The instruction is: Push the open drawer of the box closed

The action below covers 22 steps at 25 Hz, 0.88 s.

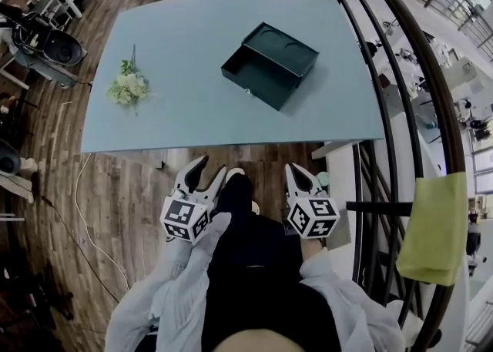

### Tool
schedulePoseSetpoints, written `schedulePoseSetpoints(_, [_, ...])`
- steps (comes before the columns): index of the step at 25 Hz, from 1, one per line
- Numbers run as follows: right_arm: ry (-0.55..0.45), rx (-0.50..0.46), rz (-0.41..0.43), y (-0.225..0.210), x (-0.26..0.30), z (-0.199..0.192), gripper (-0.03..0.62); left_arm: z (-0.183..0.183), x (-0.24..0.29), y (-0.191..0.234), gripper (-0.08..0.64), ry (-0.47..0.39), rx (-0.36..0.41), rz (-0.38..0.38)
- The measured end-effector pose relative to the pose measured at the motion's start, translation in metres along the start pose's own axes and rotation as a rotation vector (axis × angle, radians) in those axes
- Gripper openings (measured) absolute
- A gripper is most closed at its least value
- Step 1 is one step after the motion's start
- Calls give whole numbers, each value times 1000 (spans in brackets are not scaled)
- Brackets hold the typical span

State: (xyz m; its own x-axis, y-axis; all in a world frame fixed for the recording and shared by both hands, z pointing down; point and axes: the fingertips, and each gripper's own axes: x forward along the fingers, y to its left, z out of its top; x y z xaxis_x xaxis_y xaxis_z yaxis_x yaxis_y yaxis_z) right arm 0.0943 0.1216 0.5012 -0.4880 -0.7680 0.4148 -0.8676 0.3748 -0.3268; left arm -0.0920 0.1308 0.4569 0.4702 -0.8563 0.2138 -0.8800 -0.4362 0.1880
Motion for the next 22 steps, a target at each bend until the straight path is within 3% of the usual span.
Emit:
schedulePoseSetpoints(8, [19, 11, -3, -8, 13, 4, 9, -2, 24, 5, 206, 27, -4, -18])
schedulePoseSetpoints(22, [34, 0, -25, -41, 67, 63, 9, 15, 113, 33, 206, 81, -34, -46])
